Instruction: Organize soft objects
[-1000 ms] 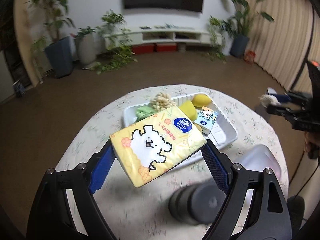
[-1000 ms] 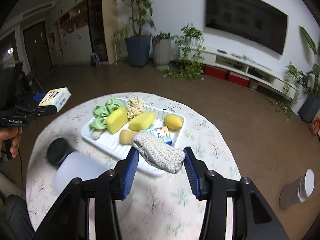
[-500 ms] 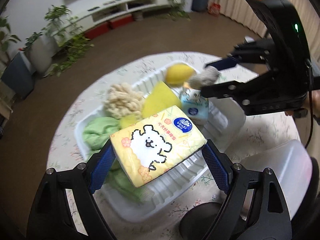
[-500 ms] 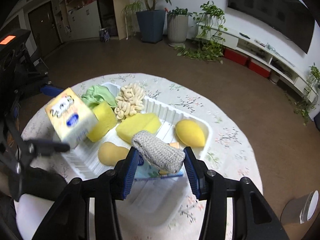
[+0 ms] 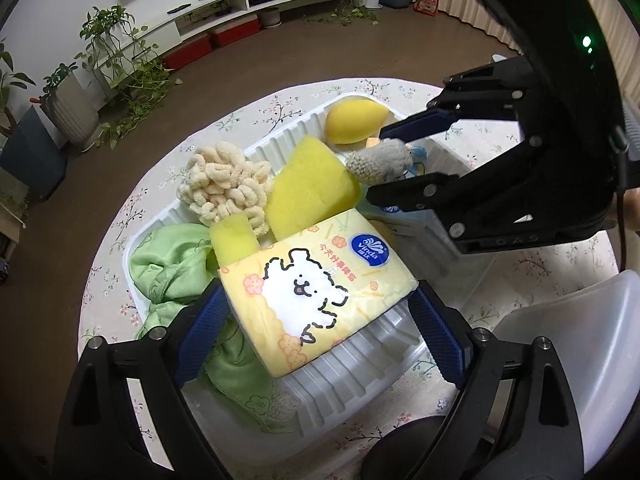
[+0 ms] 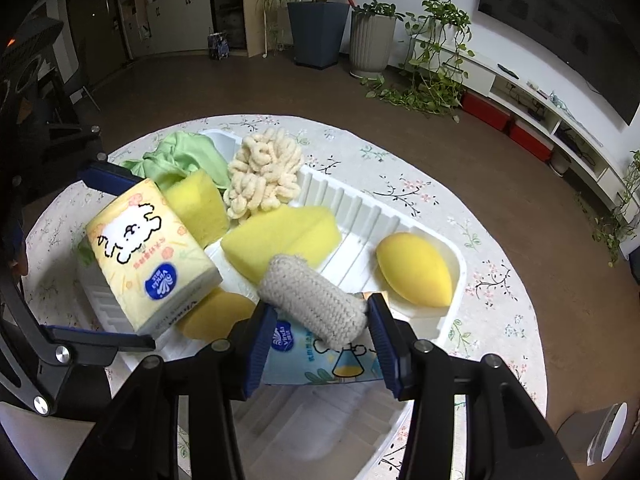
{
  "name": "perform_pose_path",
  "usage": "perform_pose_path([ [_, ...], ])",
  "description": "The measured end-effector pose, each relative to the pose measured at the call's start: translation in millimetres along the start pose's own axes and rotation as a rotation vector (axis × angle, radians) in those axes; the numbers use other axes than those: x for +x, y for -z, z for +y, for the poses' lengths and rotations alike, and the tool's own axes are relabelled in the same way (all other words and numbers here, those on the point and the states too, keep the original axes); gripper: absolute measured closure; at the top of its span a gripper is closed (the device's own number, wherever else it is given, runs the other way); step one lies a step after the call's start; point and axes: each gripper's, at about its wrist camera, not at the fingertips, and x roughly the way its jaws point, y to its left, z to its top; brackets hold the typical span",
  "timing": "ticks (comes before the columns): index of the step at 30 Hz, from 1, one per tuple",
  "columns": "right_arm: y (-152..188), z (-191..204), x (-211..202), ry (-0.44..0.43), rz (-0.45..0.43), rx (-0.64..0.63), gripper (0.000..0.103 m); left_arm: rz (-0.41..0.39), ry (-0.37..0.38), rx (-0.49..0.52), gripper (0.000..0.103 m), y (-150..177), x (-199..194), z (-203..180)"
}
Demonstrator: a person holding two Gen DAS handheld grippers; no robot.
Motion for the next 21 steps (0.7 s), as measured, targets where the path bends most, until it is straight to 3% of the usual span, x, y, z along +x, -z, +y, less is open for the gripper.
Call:
perform_pose_path([
  [3, 2.6, -0.1, -4.7, 0.014, -0.011, 0.001, 0.038, 0.002, 0.0, -0.005, 0.008, 2.6, 1.2, -1.3],
  [5, 4.2, -0.7, -8.9, 0.018, -0.023, -0.003, 0.034, -0.007, -0.012, -0.001, 0.0, 4.1, -2.0, -1.9],
  [7, 5.1, -0.1, -14.8, 0.028, -0.035, -0.005, 0.028, -0.023, -0.024, -0.009, 0.0, 4.6, -7.0, -0.3],
  [17, 5.6, -11.0, -49.5, 0.052, -0.115, 0.054, 0.022, -0.127, -0.096, -0.09, 0.0, 7.9, -46.3, 17.3],
  [21, 11.6, -15.6, -69.0, 0.059, -0.151, 0.087, 0.018, -0.208, -0.112, -0.178, 0.0, 20.2, -75.5, 31.5],
])
